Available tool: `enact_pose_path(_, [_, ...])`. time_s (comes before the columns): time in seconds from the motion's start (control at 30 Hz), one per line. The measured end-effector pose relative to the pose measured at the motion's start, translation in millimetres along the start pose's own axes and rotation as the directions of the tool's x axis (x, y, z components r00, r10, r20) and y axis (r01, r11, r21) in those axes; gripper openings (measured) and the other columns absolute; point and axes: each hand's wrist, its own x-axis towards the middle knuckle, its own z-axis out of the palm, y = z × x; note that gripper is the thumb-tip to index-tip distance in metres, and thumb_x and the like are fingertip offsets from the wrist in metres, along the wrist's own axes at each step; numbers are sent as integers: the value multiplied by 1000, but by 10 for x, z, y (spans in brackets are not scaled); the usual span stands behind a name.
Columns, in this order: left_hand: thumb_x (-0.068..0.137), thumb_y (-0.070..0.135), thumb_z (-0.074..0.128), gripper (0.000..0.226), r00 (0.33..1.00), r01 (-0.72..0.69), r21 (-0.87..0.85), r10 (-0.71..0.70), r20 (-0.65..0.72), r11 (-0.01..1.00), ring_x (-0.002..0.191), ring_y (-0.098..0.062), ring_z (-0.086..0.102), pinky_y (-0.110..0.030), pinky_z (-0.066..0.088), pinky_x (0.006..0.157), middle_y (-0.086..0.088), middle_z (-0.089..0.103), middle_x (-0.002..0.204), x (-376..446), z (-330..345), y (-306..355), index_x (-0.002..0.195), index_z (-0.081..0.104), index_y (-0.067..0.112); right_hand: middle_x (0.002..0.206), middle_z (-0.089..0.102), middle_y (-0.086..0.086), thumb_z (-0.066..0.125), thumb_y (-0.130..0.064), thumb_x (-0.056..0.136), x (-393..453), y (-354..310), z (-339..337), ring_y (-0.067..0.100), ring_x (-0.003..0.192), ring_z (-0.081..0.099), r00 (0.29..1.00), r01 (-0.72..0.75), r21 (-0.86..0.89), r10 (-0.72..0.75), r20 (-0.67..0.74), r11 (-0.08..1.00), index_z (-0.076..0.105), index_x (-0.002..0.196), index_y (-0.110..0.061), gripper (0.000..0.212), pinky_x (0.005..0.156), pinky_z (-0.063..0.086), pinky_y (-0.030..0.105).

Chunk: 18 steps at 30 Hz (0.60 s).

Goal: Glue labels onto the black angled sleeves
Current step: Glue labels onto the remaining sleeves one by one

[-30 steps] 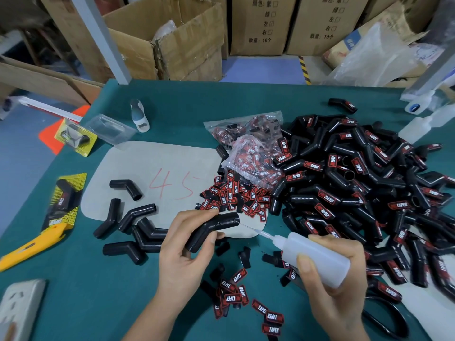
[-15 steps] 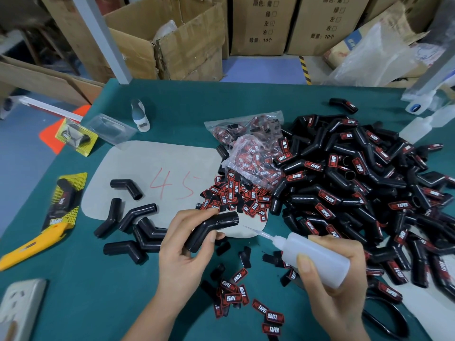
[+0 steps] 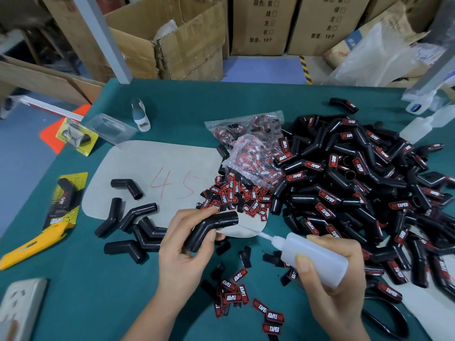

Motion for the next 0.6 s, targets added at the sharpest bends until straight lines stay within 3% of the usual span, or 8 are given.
enact_pose_path(0.1, [96,15,65,29,1000,6,-6,-6,1,1000,77,-18,76,-21,58,81,-2,63,112,-3,1,-9,123,72,24,114,63,-35,70,-37,85,7,-26,4,-9,83,68,1000,-7,0,7,-1,1000,53,120,-54,43,61,51,7])
enact_pose_path(0.23, [96,14,65,29,1000,2,-15,-2,0,1000,78,-18,76,-23,59,80,-2,63,111,-9,6,-24,123,73,23,115,63,-34,65,-60,95,-7,-52,5,-7,87,68,999,-30,36,31,-17,999,53,121,-53,30,65,51,7])
enact_pose_path(0.4, [96,14,65,30,1000,-2,-15,2,-2,1000,79,-18,76,-21,59,80,0,63,112,-6,5,-19,123,73,25,116,62,-36,68,-31,83,-10,-7,-5,-11,88,67,1000,15,-7,-15,-5,1000,52,122,-54,47,65,51,5])
enact_pose_path(0.6, [95,14,65,30,1000,7,-18,-7,-5,1000,78,-17,76,-23,60,78,0,63,111,3,15,-9,123,73,24,115,62,-35,70,-38,87,-17,-22,-6,-8,86,68,1000,4,8,-4,-8,1000,52,122,-54,43,63,51,7])
